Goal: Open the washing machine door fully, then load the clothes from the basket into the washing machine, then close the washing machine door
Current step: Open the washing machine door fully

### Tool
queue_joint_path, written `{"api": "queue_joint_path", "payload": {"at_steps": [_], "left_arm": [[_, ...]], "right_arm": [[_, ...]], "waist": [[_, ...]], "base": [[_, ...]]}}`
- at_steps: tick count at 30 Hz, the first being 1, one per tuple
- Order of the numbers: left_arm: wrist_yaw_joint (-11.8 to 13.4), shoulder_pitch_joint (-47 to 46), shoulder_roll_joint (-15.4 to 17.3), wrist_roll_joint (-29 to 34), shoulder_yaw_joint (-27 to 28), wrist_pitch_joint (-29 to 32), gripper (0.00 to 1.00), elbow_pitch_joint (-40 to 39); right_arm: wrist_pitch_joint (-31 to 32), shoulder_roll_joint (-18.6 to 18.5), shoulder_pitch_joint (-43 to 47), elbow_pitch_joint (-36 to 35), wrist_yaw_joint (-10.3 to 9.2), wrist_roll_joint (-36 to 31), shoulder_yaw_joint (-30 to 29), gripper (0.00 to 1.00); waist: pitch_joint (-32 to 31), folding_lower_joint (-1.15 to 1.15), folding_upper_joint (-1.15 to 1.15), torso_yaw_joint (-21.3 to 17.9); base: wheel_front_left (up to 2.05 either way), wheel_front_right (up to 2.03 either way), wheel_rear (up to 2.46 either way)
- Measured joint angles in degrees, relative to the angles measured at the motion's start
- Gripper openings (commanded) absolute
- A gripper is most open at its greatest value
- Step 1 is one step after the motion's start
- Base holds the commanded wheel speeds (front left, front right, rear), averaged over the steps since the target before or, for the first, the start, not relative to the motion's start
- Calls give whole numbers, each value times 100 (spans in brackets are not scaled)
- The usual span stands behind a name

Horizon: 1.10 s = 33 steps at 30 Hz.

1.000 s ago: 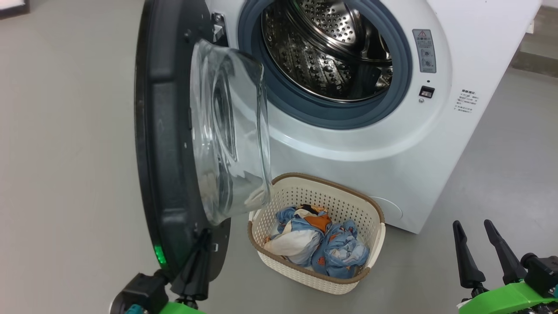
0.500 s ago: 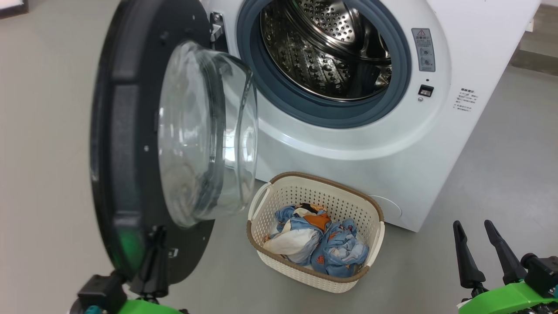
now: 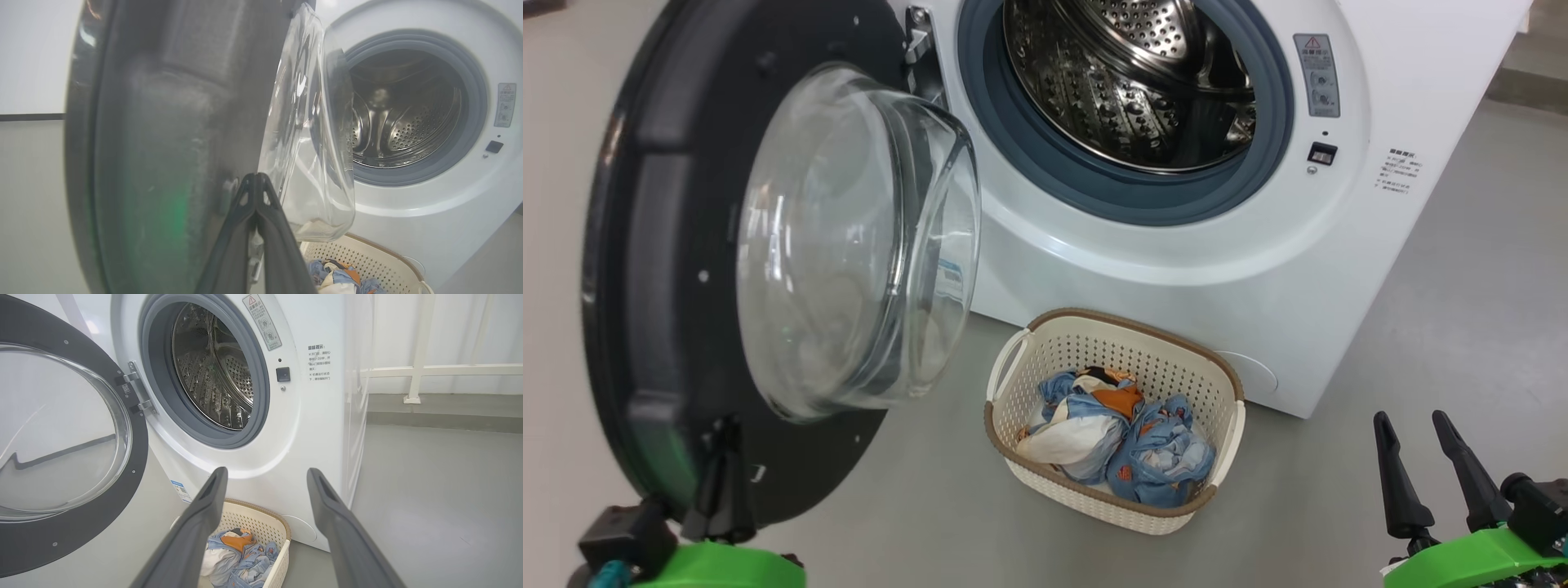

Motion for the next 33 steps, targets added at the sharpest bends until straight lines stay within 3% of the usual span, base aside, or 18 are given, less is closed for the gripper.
{"api": "queue_joint_path", "payload": {"at_steps": [18,28,33], "left_arm": [[-76,-734,213,277,1170,-1,0,808],[-356,-1359,417,580,1838,-42,0,1483],[-381,-1684,535,816,2097,-43,0,1841]], "right_arm": [[0,-199,-51,-40,0,0,20,100],[0,-364,-289,-76,0,-1,11,100],[0,-422,-321,-75,0,-2,23,100]], "waist": [[506,0,0,-40],[853,0,0,-92],[1019,0,0,-113]], "base": [[0,0,0],[0,0,0],[0,0,0]]}}
